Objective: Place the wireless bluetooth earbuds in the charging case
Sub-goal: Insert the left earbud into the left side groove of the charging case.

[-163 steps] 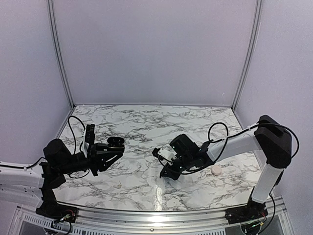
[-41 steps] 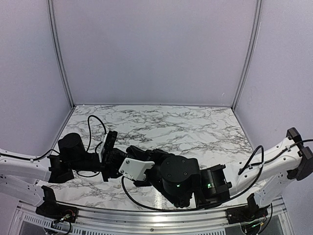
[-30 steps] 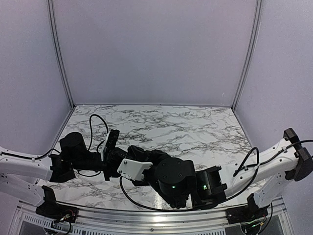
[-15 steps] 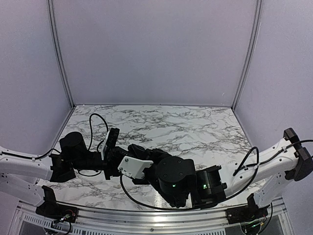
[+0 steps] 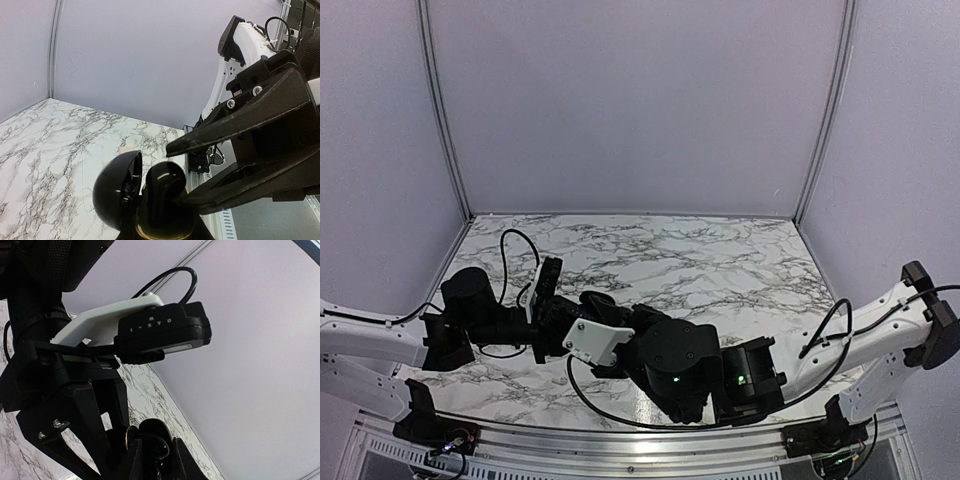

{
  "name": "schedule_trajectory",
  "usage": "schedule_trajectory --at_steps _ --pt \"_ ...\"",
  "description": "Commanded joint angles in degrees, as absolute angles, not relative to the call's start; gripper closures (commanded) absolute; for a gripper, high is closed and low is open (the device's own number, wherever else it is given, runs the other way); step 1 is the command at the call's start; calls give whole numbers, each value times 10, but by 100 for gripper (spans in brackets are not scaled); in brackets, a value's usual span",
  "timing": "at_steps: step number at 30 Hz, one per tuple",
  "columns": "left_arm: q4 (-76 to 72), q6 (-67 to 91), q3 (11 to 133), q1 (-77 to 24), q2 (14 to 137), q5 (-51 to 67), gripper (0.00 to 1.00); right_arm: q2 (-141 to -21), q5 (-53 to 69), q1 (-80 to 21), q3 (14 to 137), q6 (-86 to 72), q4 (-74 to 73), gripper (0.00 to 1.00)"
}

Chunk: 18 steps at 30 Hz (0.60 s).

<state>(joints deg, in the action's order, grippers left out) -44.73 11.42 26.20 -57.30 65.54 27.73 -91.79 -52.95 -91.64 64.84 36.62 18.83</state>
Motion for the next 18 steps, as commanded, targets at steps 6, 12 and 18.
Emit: schedule_trajectory --at_steps 6,12,18 --pt "-485 114 271 -570 644 276 100 -894 -514 -921 641 357 174 69" --pt "-490 111 266 -569 649 285 100 -863 -475 -925 641 351 180 51" --pt "-493 103 258 -567 641 295 100 -810 -402 -918 635 302 158 43"
